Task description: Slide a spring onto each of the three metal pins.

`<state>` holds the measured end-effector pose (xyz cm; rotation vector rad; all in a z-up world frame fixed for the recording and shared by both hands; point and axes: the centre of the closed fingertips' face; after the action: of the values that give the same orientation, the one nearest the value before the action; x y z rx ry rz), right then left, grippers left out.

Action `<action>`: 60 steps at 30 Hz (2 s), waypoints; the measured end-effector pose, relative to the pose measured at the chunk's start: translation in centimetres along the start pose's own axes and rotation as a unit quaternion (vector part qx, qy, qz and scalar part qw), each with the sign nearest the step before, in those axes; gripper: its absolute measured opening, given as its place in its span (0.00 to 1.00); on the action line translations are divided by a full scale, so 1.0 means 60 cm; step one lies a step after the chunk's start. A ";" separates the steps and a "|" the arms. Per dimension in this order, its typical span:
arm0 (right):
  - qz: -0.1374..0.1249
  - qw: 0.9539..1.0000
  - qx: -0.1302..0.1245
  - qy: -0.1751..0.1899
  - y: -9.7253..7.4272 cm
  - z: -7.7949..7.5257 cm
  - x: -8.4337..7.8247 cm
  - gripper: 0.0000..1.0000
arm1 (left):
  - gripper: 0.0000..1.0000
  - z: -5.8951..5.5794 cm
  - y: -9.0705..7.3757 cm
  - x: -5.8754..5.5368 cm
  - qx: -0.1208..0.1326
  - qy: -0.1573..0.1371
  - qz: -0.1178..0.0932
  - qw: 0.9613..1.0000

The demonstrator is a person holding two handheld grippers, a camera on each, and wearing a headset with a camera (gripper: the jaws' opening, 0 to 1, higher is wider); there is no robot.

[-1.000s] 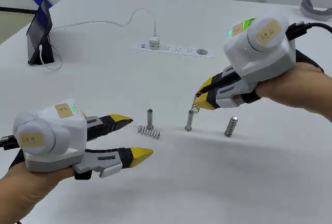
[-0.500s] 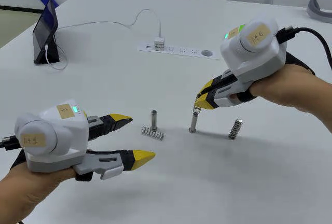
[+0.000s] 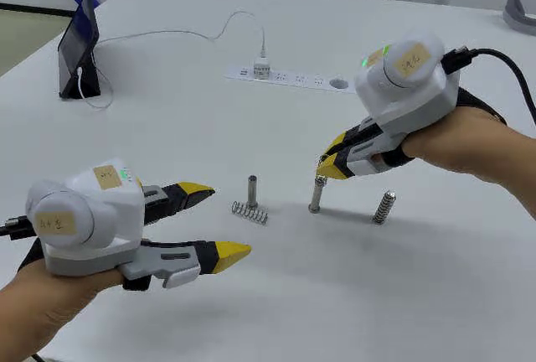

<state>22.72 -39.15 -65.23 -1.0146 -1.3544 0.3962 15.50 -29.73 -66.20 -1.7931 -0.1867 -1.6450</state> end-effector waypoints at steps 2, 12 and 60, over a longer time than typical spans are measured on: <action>0.001 1.000 0.001 0.003 0.004 -0.001 -0.002 0.12 | 0.55 0.000 0.000 -0.001 0.000 0.000 0.001 1.000; 0.009 1.000 0.006 0.019 0.025 0.002 -0.021 0.12 | 0.55 0.000 0.000 -0.005 -0.001 -0.001 0.003 1.000; 0.022 1.000 -0.008 0.012 0.037 0.008 -0.044 0.20 | 0.55 0.001 -0.002 -0.008 0.001 -0.001 0.007 1.000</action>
<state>22.34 -39.75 -68.62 -1.0598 -1.3185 0.4056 15.42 -29.44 -66.59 -1.7904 -0.1764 -1.6341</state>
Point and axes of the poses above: the centre of the closed fingertips' face, and the gripper's own axes: y roughly forward along the fingers, z roughly to its left, x roughly out of its top, and after that the axes turned 2 degrees about z, right-handed
